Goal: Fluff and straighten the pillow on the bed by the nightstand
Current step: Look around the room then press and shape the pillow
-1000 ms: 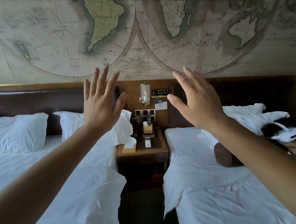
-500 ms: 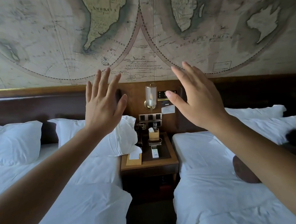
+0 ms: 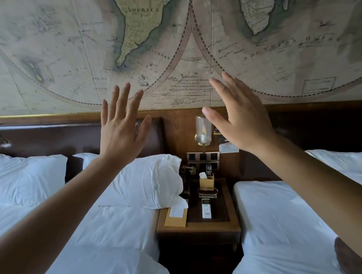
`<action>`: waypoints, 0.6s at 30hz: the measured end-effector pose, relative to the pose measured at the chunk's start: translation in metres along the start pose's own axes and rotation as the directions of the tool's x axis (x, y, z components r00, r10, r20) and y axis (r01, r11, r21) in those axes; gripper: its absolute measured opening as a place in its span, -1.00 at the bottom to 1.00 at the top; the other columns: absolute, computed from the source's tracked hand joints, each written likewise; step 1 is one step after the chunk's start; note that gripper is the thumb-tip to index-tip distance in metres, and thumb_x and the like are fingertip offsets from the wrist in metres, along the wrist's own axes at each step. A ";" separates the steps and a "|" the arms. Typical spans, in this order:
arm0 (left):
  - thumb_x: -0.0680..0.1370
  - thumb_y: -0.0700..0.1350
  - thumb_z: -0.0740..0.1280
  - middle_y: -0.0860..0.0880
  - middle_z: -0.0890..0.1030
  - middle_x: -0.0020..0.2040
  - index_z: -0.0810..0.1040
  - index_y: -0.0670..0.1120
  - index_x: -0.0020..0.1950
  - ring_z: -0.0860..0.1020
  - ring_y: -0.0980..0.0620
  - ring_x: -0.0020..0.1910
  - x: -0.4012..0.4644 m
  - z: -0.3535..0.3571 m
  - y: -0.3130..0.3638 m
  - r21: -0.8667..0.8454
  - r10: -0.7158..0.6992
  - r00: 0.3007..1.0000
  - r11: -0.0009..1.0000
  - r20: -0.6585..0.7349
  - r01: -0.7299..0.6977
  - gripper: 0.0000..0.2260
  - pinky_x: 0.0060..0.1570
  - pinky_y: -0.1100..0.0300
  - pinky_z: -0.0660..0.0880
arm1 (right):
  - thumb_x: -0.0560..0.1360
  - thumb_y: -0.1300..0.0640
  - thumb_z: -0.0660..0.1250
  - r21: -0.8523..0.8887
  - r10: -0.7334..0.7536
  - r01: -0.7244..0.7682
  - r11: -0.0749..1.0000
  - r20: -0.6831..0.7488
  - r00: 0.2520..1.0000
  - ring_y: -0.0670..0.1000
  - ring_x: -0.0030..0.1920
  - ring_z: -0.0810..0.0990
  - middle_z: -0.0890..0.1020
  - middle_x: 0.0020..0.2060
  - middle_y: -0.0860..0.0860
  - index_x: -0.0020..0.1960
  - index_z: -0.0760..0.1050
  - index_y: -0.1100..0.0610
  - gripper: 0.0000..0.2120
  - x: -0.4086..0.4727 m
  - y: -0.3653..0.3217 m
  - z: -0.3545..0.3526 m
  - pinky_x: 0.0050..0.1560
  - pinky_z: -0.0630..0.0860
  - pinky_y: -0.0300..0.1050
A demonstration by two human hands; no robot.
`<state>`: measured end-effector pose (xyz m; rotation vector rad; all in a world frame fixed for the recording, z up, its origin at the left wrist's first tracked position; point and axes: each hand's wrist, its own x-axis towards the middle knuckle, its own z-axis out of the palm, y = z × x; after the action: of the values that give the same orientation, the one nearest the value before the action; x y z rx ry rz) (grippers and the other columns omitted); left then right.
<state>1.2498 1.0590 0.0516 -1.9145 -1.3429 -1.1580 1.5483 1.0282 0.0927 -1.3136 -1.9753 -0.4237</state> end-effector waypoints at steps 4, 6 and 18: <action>0.71 0.17 0.10 -0.05 0.11 0.72 0.18 0.06 0.68 -0.02 -0.14 0.72 0.018 0.031 -0.022 0.021 -0.016 1.000 1.000 0.004 0.016 -0.46 0.65 -0.26 -0.03 | 0.65 -0.31 0.08 0.007 -0.024 0.024 1.000 0.015 1.000 0.10 0.67 0.03 0.09 0.67 0.04 0.67 0.07 -0.06 -0.32 0.028 0.018 0.032 0.62 0.09 0.21; 0.70 0.16 0.11 -0.05 0.11 0.72 0.18 0.06 0.68 -0.02 -0.15 0.72 0.026 0.050 -0.033 0.019 -0.025 1.000 1.000 -0.001 0.025 -0.46 0.65 -0.26 -0.04 | 0.65 -0.31 0.08 0.017 -0.028 0.028 0.999 0.013 1.000 0.10 0.67 0.04 0.09 0.67 0.04 0.67 0.07 -0.06 -0.33 0.042 0.026 0.048 0.62 0.09 0.20; 0.72 0.17 0.05 -0.16 0.17 0.70 0.26 -0.05 0.67 0.09 -0.27 0.69 0.100 0.163 -0.134 0.142 0.110 0.993 0.984 -0.028 -0.105 -0.45 0.60 -0.37 0.04 | 0.64 -0.35 0.01 -0.007 0.002 -0.002 1.000 0.012 1.000 0.08 0.67 0.02 0.07 0.68 0.00 0.67 0.04 -0.07 -0.31 0.151 0.056 0.158 0.62 0.08 0.21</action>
<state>1.1955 1.2865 0.0509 -1.8340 -1.2510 -1.0131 1.5041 1.2488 0.0851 -1.3248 -1.9837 -0.4233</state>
